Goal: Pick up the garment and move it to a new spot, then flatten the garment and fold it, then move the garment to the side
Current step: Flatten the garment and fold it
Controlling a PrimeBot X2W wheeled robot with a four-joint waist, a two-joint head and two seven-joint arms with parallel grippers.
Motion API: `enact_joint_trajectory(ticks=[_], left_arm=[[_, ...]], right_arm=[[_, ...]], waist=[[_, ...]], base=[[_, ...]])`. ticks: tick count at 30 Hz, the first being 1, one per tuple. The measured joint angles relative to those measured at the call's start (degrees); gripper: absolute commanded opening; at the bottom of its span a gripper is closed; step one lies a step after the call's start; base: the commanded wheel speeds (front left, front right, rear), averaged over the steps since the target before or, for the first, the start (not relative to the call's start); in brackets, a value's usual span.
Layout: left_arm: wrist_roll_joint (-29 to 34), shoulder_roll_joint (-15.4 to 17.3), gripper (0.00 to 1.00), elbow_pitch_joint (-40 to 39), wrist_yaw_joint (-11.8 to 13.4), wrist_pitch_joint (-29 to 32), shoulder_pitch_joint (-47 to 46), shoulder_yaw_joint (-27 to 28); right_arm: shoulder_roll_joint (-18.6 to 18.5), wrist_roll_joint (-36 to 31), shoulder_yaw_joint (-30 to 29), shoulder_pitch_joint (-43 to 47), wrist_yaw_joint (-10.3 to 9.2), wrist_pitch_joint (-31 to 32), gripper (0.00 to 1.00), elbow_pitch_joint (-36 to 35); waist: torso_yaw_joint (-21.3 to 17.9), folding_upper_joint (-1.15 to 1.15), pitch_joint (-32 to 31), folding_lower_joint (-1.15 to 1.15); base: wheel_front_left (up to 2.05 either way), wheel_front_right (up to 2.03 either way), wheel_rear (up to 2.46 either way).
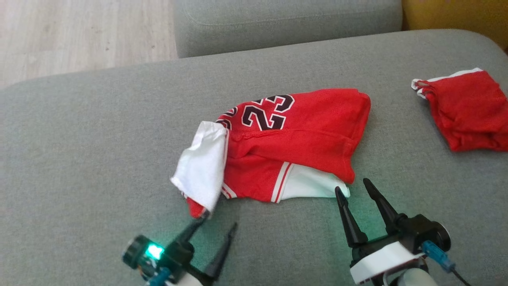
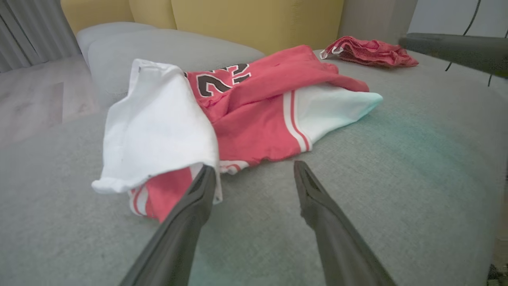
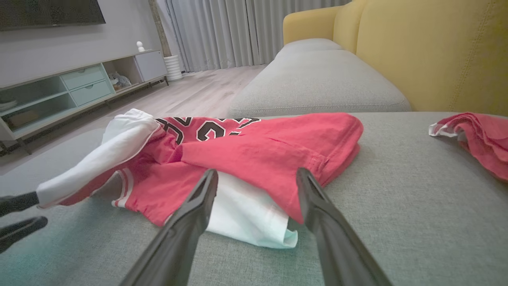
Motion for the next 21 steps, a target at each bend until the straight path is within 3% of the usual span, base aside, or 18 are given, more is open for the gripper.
enact_joint_trajectory(ticks=[7, 14, 21], left_arm=[[-1.8, -3.7, 1.0, 0.3, 1.0, 0.0, 5.1, 1.1], [-12.2, -7.3, 1.0, -5.7, 0.6, 0.0, 8.8, 12.6], [-19.0, -8.6, 1.0, 4.7, -0.1, 0.5, -0.2, 15.3]], right_arm=[[0.0, 0.0, 0.1, 1.4, 0.0, 0.0, 1.0, 0.2], [0.0, 0.0, 0.4, 2.4, 0.0, 0.0, 1.0, 0.4], [-0.2, 0.0, 1.0, 1.9, 0.0, 0.0, 1.0, 0.4]], waist=[[1.3, 0.0, -1.8, 0.0], [1.6, 0.0, -2.1, 0.0], [1.3, 0.0, 0.1, 0.0]], base=[[0.0, 0.0, 0.0], [0.0, 0.0, 0.0], [0.0, 0.0, 0.0]])
